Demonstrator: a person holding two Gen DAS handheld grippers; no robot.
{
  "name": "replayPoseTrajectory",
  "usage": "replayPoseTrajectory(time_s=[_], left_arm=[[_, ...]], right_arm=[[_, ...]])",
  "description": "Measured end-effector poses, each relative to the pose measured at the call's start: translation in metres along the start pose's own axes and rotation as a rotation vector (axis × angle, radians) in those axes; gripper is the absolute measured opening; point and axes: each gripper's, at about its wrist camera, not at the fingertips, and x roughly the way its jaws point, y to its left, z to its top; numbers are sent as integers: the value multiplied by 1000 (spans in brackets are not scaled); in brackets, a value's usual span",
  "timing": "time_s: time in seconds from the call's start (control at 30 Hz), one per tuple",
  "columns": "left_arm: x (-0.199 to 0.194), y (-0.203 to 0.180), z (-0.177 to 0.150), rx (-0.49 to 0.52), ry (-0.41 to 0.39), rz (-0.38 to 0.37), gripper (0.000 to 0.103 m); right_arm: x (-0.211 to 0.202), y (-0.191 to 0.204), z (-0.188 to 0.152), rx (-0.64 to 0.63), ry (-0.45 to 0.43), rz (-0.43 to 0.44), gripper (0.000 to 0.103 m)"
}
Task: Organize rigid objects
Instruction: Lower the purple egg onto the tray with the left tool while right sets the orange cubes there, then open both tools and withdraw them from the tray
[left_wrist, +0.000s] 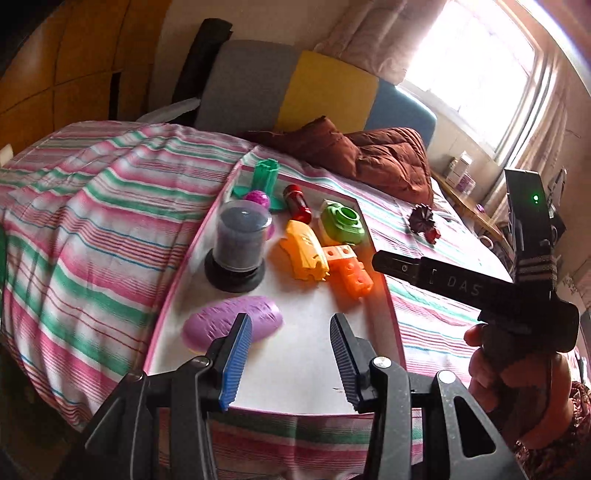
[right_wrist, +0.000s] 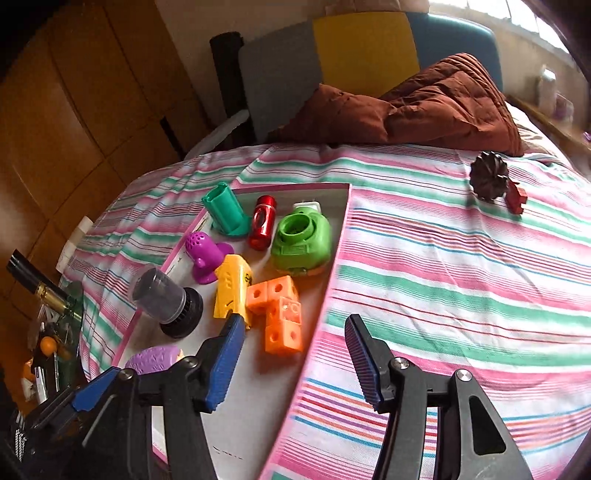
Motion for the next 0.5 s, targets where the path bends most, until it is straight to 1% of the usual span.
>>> replayPoseTrajectory(time_s=[0.13, 0.27, 0.4, 0.5], left_arm=[[-1, -9, -1, 27, -5, -14, 44], [2, -19, 1, 48, 10, -34, 44], [5, -34, 9, 75, 23, -59, 44], [11, -49, 17, 91, 38, -88, 44]], right_arm=[[-3, -16, -6, 48, 3, -23, 58], [-5, -37, -10, 99, 9, -48, 58], [-9, -65, -11, 157, -3, -78, 58], [-10, -91, -7, 201, -13, -126, 58]])
